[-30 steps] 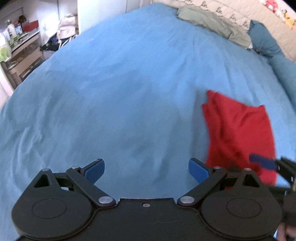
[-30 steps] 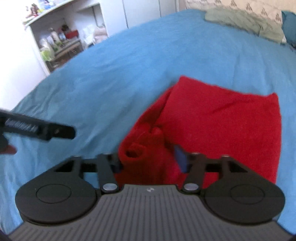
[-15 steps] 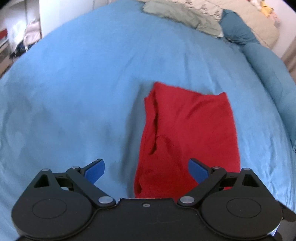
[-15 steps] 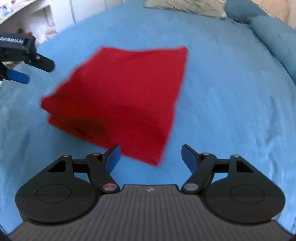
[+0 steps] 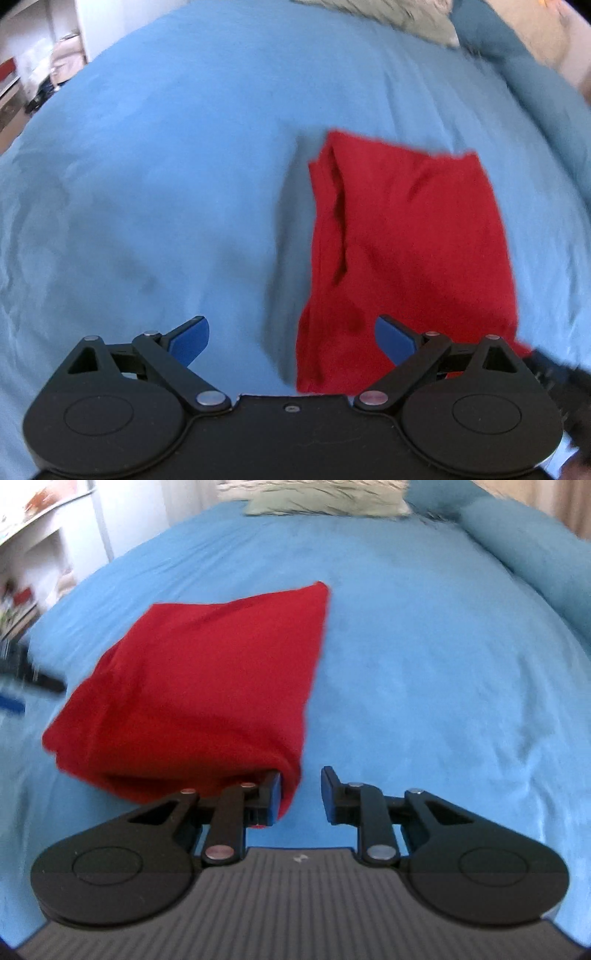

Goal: Fold small clothes

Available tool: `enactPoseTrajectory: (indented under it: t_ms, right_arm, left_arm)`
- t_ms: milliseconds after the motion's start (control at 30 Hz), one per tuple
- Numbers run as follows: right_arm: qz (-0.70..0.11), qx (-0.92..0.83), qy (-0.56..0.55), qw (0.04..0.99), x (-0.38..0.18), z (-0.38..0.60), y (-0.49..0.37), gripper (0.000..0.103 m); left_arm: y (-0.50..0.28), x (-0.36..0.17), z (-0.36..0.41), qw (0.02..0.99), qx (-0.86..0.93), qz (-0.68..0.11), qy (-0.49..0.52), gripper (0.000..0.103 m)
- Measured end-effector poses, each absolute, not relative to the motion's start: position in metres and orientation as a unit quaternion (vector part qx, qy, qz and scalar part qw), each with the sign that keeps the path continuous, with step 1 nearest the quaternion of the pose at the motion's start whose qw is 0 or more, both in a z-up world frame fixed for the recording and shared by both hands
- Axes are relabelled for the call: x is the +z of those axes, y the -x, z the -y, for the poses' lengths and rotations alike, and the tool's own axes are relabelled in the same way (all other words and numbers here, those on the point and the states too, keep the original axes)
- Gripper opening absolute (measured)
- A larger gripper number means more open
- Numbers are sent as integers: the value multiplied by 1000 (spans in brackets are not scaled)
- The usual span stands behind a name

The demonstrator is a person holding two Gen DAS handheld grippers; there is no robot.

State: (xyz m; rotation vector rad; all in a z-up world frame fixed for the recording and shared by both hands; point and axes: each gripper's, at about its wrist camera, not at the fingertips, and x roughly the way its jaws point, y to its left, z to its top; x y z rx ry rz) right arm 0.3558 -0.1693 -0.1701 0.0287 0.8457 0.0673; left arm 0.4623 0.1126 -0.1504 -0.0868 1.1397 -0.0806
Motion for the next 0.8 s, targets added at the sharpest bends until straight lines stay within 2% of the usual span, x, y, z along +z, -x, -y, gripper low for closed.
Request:
enactPoseTrajectory:
  t_ms: [133, 233, 333, 400, 467, 533, 567, 600, 667, 800]
  right_arm:
    - [-438, 45, -12, 898, -190, 178, -360, 38]
    - [-440, 56, -4, 896, -194, 179, -359, 38]
    - [-441, 69, -3, 895, -196, 183, -359, 44]
    - [-448, 81, 5, 890, -188, 187, -351, 58]
    - [-448, 84, 0, 890, -183, 191, -348, 66]
    - [-448, 96, -24, 889, -170, 201, -344, 83]
    - [-451, 102, -49, 885, -157, 211, -348, 97]
    - [-451, 102, -49, 885, -157, 211, -348, 102]
    - [-445, 110, -84, 885, -133, 228, -361, 102]
    - [-438, 117, -101, 886, -109, 239, -385, 103]
  left_arm:
    - [-456, -184, -109, 827, -15, -561, -16, 98]
    - [-452, -198, -118, 832, -13, -555, 0, 100]
    - [-453, -196, -115, 832, -12, -555, -16, 100]
    - [-454, -187, -114, 830, -9, -558, -17, 99]
    - [-450, -171, -112, 837, -9, -547, -16, 97]
    - [-445, -146, -113, 850, -11, -526, -21, 97]
    - [-444, -135, -113, 856, -13, -517, -19, 97]
    - [-444, -122, -115, 863, -19, -505, -15, 98]
    - [-447, -99, -118, 873, -37, -486, -5, 103]
    - [-474, -79, -122, 881, -75, -466, 16, 103]
